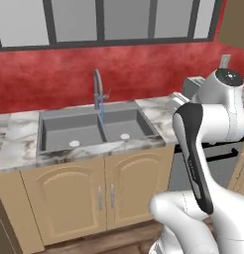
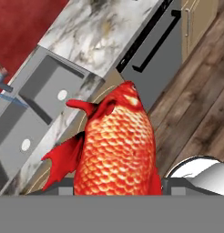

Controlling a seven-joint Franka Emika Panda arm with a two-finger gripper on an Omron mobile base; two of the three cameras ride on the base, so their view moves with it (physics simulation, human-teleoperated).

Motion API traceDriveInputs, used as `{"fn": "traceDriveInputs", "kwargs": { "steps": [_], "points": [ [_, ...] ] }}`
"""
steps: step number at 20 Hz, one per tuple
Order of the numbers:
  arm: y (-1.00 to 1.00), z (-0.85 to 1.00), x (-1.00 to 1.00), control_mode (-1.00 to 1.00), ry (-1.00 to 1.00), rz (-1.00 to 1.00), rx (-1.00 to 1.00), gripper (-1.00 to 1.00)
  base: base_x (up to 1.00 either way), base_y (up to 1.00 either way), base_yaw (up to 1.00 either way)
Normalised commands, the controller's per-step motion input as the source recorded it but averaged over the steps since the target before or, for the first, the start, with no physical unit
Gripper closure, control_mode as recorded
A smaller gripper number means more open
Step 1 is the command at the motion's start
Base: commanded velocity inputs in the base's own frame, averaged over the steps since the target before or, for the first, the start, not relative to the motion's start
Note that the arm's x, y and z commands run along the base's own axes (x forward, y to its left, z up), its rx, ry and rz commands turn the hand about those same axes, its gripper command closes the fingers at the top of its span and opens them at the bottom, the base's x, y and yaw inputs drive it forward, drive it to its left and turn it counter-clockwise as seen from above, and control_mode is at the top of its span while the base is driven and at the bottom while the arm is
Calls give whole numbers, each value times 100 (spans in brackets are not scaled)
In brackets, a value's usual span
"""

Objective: Take the fish out of the fridge, briefly rinse it in the sink, and place it on the tray next to the sink.

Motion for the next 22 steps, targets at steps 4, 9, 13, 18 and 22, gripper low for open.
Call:
{"fn": "traceDriveInputs", "kwargs": {
  "steps": [4, 9, 13, 18, 22],
  "points": [
    [0, 0, 0, 100, 0, 0, 0, 100, 100, 0, 5],
    [0, 0, 0, 100, 0, 0, 0, 100, 94, 0, 10],
    [0, 0, 0, 100, 0, 0, 0, 100, -11, 0, 8],
    [0, 0, 0, 100, 0, 0, 0, 100, -88, 0, 1],
    [0, 0, 0, 100, 0, 0, 0, 100, -28, -1, 0]
  ]
}}
